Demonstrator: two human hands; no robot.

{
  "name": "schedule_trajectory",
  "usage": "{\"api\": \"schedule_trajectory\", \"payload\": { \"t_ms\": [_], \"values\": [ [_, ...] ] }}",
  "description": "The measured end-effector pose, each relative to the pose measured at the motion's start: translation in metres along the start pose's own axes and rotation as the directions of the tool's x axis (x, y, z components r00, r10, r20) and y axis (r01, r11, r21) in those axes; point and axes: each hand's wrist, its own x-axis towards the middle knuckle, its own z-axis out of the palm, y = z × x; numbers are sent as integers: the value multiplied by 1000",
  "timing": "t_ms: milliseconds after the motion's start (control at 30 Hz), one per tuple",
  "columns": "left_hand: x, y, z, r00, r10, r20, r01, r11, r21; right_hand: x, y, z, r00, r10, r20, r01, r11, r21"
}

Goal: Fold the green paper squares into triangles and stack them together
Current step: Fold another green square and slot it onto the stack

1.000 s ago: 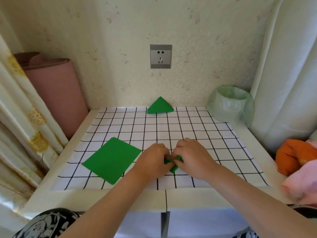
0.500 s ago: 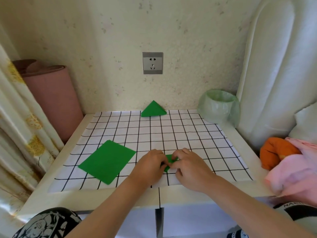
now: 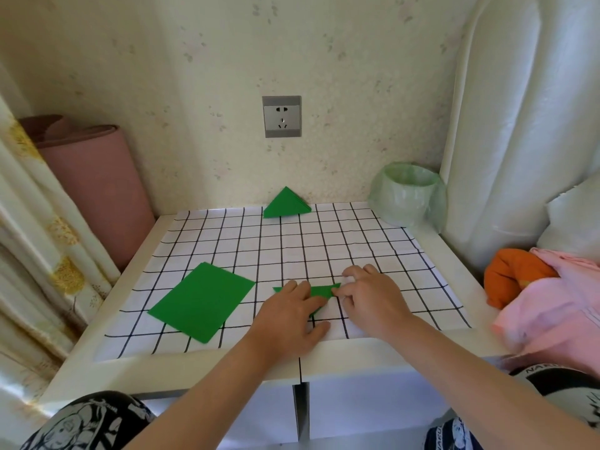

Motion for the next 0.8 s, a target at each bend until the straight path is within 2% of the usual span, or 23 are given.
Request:
{"api": "schedule_trajectory", "payload": {
  "t_ms": [100, 267, 333, 400, 467, 500, 800],
  "values": [
    [3, 3, -1, 1000, -5, 22, 3, 997, 71, 2, 5, -2, 997, 61, 44, -61, 998, -2],
    [9, 8, 1, 999, -36, 34, 31, 990, 135, 1, 3, -2, 994, 108, 27, -107, 994, -24],
    [10, 9, 2, 999, -32, 17, 29, 989, 147, -3, 2, -1, 998, 66, -13, -67, 994, -90],
    [9, 9, 3, 1000, -29, -5, 29, 990, 136, -7, 2, 0, 995, -80, -60, 73, 992, -107],
    [9, 10, 4, 999, -30, -32, 34, 993, 111, -10, 1, 1, 970, -227, -81, 222, 973, -68],
    [8, 10, 5, 999, -35, -41, 39, 995, 93, -11, 2, 2, 965, -249, -81, 247, 968, -29],
    [-11, 8, -4, 996, -83, -45, 74, 981, -180, -7, 0, 5, 981, -160, -106, 166, 985, 51]
  ]
}}
